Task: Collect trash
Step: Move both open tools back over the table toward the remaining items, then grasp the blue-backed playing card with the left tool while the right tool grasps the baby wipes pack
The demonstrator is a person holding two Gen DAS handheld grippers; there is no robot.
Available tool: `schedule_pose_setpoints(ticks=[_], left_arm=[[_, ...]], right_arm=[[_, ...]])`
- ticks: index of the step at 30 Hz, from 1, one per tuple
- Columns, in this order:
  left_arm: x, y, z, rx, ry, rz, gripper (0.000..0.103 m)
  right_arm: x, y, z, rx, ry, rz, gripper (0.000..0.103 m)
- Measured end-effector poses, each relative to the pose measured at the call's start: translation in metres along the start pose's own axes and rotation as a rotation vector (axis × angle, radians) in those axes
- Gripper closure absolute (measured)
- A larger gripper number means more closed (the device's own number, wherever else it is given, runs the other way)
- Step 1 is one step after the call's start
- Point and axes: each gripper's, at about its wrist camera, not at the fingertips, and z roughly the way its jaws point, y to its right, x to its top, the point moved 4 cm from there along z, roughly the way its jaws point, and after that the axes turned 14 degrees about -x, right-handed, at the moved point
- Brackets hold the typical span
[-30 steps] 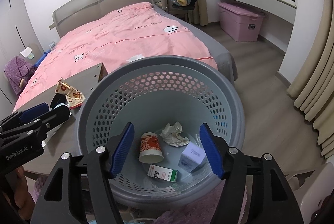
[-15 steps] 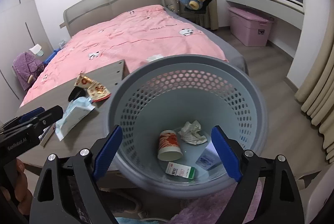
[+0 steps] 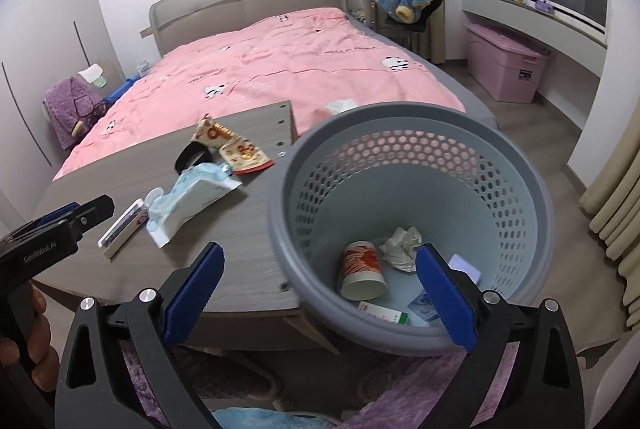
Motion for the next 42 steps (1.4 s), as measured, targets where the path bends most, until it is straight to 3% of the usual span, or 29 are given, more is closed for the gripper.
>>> schedule_pose_setpoints(ticks=[16, 23, 31, 33, 39, 42], left_arm=[[-0.024, -0.056, 0.018, 0.090, -0.080, -0.025, 0.030], [-0.025, -0.063, 0.044, 0.075, -0.128, 0.035, 0.030], [-0.019, -0.072, 0.059, 0.017, -0.146, 0.035, 0.031], [-0.017, -0.071, 0.060, 0.009, -0.146, 0.053, 0.038], [-0.015, -0.069, 0.059, -0.023, -0.148, 0.093, 0.081], [-0.017, -0.075, 0.054, -0.039, -0.142, 0.058, 0.082]], right_arm=[[-0.006, -0.046, 0.004, 0.071, -0.031, -0.054, 0.008], [-0.005, -0.058, 0.014, 0.063, -0.052, -0.074, 0.008], [0.004, -0.073, 0.019, 0.055, -0.053, -0.084, 0.008], [0.005, -0.075, 0.020, 0.051, -0.054, -0.090, 0.008], [0.008, -0.090, 0.025, 0.060, -0.075, -0.101, 0.008], [0.011, -0.099, 0.024, 0.063, -0.070, -0.114, 0.007]])
